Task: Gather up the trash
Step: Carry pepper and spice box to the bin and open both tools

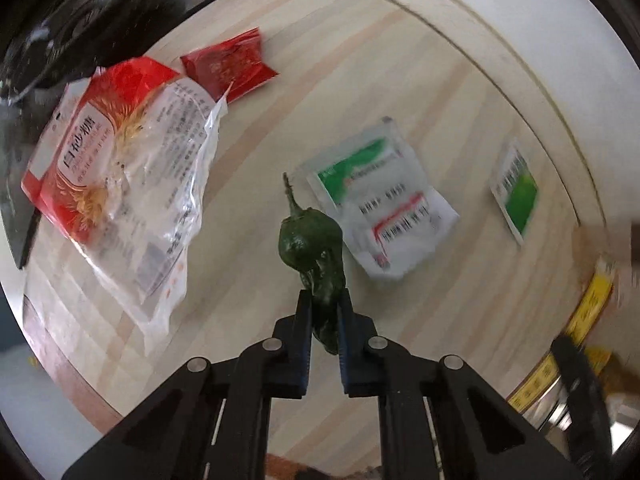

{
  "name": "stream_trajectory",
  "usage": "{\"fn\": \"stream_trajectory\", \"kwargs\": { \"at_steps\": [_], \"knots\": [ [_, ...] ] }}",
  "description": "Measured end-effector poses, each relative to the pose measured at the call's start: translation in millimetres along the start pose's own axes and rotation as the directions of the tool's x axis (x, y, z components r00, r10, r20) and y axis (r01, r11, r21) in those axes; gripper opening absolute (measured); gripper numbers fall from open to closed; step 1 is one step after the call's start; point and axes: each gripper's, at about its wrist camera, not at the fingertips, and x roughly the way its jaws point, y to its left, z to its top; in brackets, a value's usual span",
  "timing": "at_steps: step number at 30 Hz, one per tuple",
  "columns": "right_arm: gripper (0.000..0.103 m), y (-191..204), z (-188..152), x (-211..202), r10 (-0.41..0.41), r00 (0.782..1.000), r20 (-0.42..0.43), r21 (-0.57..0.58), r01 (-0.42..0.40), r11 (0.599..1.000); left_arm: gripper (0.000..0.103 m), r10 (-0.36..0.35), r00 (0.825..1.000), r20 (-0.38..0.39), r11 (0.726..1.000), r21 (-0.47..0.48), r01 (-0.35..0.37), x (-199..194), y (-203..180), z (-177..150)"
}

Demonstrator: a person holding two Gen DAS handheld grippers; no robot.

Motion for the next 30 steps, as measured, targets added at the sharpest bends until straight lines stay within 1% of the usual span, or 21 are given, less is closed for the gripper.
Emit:
{"fn": "stream_trajectory", "kwargs": {
  "at_steps": [4, 8, 10, 13, 14, 18, 20, 21, 23, 24, 26, 27, 28, 30],
  "knots": [
    [0.063, 17, 3, -15, 0.017, 1.000, 0.020, -0.011, -0.017, 1.000, 0.008, -0.003, 0.998, 0.061, 0.996, 0.094, -0.002, -23, -4, -23],
    [0.063, 36, -3, -36, 0.057, 0.998, 0.030, -0.032, -0.056, 0.998, 0.008, -0.017, 0.990, 0.138, 0.990, 0.138, -0.002, -56, 9, -44],
    [0.063, 51, -5, -43, 0.083, 0.996, 0.028, -0.052, -0.081, 0.995, 0.008, -0.033, 0.984, 0.173, 0.991, 0.135, 0.010, -74, 25, -49],
    [0.062, 83, -10, -53, 0.135, 0.991, 0.008, -0.100, -0.134, 0.986, 0.008, -0.042, 0.971, 0.237, 0.994, 0.111, 0.016, -108, 71, -42],
    [0.062, 94, -12, -56, 0.151, 0.989, 0.002, -0.118, -0.150, 0.982, 0.008, -0.042, 0.965, 0.260, 0.995, 0.093, 0.019, -120, 92, -43],
    [0.062, 170, -29, -63, 0.235, 0.971, -0.051, -0.245, -0.240, 0.939, 0.008, -0.015, 0.947, 0.321, 1.000, -0.003, 0.017, -153, 184, -54],
    [0.062, 220, -47, -64, 0.287, 0.953, -0.093, -0.310, -0.302, 0.902, 0.008, 0.029, 0.942, 0.334, 0.997, -0.072, -0.005, -161, 236, -65],
    [0.062, 240, -55, -64, 0.306, 0.946, -0.112, -0.332, -0.325, 0.885, 0.008, 0.052, 0.942, 0.331, 0.994, -0.109, -0.016, -163, 263, -71],
    [0.062, 291, -80, -62, 0.341, 0.926, -0.162, -0.389, -0.378, 0.840, 0.008, 0.101, 0.945, 0.311, 0.980, -0.192, -0.042, -159, 319, -87],
    [0.062, 317, -95, -60, 0.352, 0.916, -0.190, -0.417, -0.400, 0.816, 0.008, 0.116, 0.948, 0.296, 0.972, -0.232, -0.047, -156, 343, -97],
    [0.062, 371, -128, -52, 0.370, 0.892, -0.259, -0.463, -0.451, 0.763, 0.008, 0.149, 0.956, 0.253, 0.940, -0.335, -0.058, -146, 408, -123],
    [0.062, 404, -152, -46, 0.370, 0.880, -0.296, -0.495, -0.473, 0.728, 0.008, 0.155, 0.960, 0.232, 0.925, -0.376, -0.059, -142, 436, -135],
    [0.062, 424, -167, -41, 0.368, 0.874, -0.316, -0.514, -0.484, 0.708, 0.008, 0.160, 0.966, 0.205, 0.900, -0.431, -0.057, -133, 473, -152],
    [0.062, 481, -217, -20, 0.346, 0.859, -0.379, -0.559, -0.510, 0.654, 0.008, 0.158, 0.974, 0.160, 0.860, -0.507, -0.056, -111, 530, -177]
  ]
}}
